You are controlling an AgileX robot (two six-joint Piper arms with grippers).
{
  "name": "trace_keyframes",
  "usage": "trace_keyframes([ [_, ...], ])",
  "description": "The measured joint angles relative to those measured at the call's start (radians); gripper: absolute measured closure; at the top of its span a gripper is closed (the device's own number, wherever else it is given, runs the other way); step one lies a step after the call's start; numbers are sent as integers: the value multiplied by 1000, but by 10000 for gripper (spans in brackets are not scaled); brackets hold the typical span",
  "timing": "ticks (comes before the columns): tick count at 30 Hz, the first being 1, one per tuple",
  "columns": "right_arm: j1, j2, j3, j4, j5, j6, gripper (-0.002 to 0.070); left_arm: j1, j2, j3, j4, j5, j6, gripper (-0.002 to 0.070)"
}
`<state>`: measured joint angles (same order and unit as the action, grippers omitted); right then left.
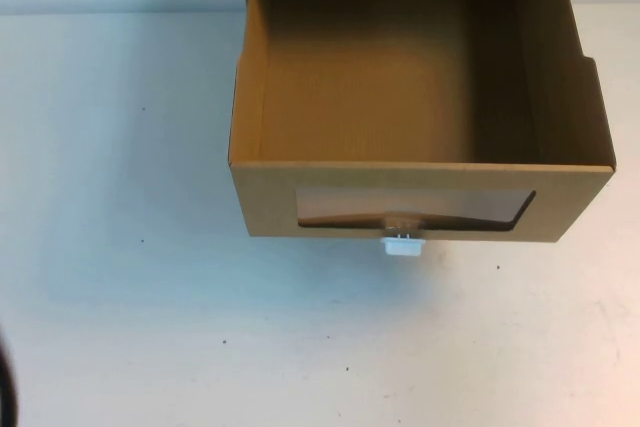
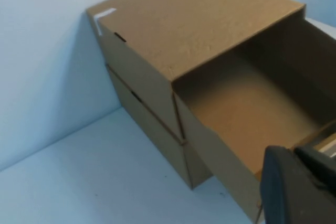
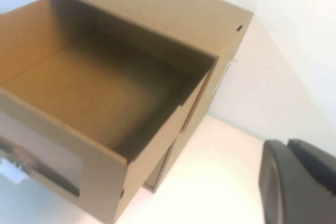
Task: Open the shoe box
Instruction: 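Pull the top drawer of the cardboard box fully open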
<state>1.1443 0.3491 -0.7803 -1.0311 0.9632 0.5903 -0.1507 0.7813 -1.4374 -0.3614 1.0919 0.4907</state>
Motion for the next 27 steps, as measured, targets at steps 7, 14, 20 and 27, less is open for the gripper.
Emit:
trace_keyframes([
  [7, 0, -47, 57, 18, 0, 0, 689, -6, -318, 539, 76, -418, -14, 680],
  [14, 0, -48, 63, 64, 0, 0, 690, -6, -385, 821, 84, -639, -18, 680],
  [20, 0, -48, 63, 70, 0, 0, 689, -6, -384, 959, 64, -624, -23, 680],
  [27, 0, -49, 63, 70, 0, 0, 689, -47, -384, 1095, 55, -621, -24, 680],
])
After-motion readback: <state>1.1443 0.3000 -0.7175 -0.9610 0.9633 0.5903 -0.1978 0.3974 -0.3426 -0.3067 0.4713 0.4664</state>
